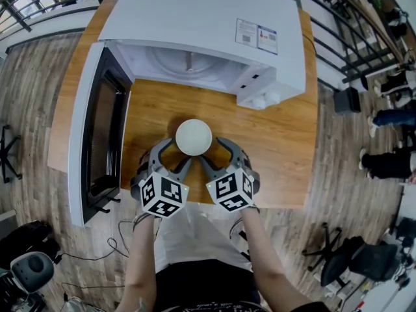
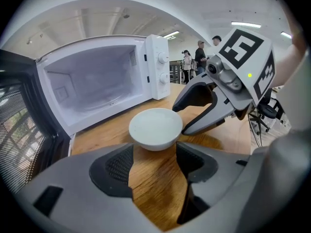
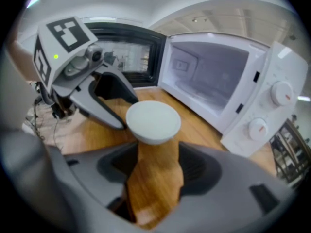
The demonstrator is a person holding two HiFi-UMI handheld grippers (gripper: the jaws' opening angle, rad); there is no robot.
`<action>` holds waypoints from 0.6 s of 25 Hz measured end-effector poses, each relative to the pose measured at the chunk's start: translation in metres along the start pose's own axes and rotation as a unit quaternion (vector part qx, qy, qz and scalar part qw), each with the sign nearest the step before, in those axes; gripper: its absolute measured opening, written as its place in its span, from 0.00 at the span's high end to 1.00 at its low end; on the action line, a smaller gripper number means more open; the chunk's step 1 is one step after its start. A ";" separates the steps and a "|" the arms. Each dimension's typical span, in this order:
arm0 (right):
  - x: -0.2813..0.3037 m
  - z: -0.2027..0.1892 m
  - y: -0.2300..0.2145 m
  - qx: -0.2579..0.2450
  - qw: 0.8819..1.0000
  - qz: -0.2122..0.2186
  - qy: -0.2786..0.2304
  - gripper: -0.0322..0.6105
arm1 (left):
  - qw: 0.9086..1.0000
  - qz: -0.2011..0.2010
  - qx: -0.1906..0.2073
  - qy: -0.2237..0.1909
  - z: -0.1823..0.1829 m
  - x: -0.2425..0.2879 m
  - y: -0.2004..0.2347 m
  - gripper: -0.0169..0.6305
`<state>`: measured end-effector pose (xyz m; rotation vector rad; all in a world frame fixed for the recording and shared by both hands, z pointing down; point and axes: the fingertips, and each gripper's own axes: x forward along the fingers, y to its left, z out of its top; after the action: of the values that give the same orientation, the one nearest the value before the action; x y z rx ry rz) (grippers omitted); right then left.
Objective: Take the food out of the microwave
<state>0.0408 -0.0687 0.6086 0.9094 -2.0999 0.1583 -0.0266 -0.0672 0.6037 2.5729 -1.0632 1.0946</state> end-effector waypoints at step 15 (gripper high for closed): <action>-0.067 0.028 -0.054 0.131 0.981 -0.058 -0.128 0.87 | 0.984 0.068 -0.078 -0.148 0.064 -0.061 0.037 0.92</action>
<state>0.0849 -0.0826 0.5309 1.2627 -2.2892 0.2743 -0.0437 -0.0853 0.5118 2.6199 -1.3497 0.6332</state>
